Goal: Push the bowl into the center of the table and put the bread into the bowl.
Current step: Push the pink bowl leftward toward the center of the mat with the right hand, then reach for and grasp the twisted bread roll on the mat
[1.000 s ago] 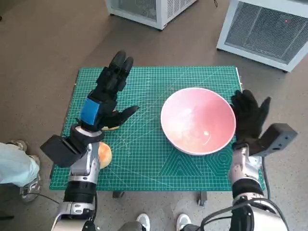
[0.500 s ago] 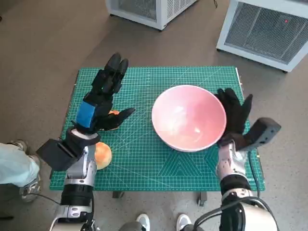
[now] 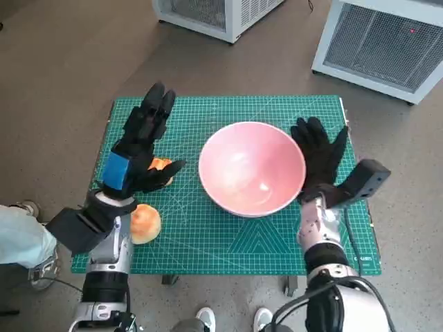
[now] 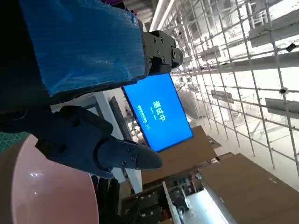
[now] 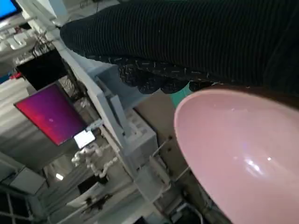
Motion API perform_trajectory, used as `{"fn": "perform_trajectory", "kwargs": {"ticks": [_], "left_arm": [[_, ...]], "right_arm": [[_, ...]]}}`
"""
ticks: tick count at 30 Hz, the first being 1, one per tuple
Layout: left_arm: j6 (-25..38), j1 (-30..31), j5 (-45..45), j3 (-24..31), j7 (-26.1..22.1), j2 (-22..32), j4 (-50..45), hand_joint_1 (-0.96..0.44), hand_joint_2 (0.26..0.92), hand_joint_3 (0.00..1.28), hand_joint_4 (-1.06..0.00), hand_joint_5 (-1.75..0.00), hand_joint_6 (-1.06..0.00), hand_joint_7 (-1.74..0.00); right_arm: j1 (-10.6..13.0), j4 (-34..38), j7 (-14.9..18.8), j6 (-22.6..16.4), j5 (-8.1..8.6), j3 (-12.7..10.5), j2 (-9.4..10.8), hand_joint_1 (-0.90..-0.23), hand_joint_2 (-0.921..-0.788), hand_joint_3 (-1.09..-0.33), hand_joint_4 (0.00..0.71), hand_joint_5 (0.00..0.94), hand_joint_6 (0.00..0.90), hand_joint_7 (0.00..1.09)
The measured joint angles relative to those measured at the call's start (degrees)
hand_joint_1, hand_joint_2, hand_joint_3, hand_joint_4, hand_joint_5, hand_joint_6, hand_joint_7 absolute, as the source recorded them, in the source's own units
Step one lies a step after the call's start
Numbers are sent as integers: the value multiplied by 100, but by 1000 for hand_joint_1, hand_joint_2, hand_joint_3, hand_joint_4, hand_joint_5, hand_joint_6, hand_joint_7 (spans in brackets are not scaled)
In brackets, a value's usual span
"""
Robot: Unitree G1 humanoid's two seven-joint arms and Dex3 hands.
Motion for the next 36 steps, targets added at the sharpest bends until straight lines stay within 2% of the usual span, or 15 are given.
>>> {"fn": "perform_trajectory", "kwargs": {"ticks": [12,19,25,30,36], "left_arm": [[52,94,20,1,107,1,-124,-452,921,213,-145,-3,-138,-113],[56,131,45,-6,182,0,-124,-449,921,212,-146,-3,-139,-110],[56,148,47,-18,217,-1,-125,-444,921,213,-146,-3,-139,-108],[68,151,47,-28,249,-1,-141,-438,921,215,-145,-2,-139,-105],[107,151,52,-69,311,-5,-173,-437,921,217,-144,-1,-139,-103]], "right_arm": [[-104,15,5,120,-46,23,186,-554,-921,-825,294,0,325,179],[-143,30,-2,209,-113,66,176,-558,-921,-816,300,5,326,168],[-182,33,-52,223,-222,172,69,-549,-921,-828,311,8,351,171],[-199,-2,-124,13,-437,356,-120,-535,-921,-854,301,2,347,162],[-199,-121,-194,-576,-750,619,-316,-546,-921,-852,293,0,341,153]]}}
